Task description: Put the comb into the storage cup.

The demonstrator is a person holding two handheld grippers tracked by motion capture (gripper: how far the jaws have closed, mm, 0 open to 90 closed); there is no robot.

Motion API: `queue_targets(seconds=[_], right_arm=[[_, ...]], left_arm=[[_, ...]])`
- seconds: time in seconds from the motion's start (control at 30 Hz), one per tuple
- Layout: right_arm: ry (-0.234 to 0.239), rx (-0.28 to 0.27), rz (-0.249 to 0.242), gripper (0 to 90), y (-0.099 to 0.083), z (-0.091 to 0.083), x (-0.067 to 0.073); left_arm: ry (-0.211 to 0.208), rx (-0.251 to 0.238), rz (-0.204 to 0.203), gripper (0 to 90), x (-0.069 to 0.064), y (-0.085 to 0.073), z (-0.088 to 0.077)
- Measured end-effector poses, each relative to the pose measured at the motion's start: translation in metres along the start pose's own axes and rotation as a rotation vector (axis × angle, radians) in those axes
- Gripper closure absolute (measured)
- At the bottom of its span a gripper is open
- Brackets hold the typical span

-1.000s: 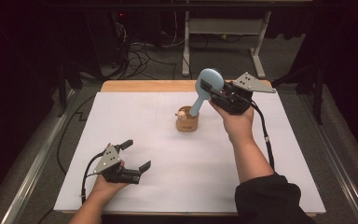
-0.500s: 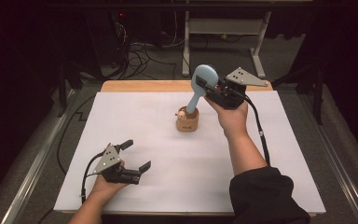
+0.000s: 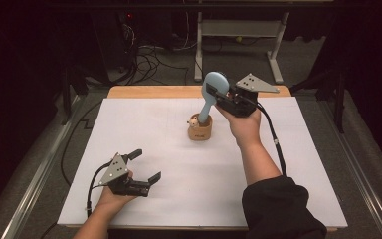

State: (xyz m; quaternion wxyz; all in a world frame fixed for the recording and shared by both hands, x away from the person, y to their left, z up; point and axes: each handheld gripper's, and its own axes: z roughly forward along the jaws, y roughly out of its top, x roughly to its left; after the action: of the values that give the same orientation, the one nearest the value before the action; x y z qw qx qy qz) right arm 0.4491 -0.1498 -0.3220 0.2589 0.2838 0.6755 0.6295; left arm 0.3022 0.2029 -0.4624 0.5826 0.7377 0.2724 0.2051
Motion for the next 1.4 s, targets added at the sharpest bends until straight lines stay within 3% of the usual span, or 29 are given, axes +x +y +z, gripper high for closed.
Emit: queue_targets(seconds=[0.7,1.4], right_arm=[[-0.008,0.053,0.026,63.2,-0.025,0.014,-0.004],[-0.007,0.051,0.079,62.7,-0.043,0.021,-0.004]], left_arm=[[-0.004,0.004,-0.008,0.5,0.000,-0.001,0.000],[-0.008,0.005,-0.007,0.7,0.000,-0.001,0.000]])
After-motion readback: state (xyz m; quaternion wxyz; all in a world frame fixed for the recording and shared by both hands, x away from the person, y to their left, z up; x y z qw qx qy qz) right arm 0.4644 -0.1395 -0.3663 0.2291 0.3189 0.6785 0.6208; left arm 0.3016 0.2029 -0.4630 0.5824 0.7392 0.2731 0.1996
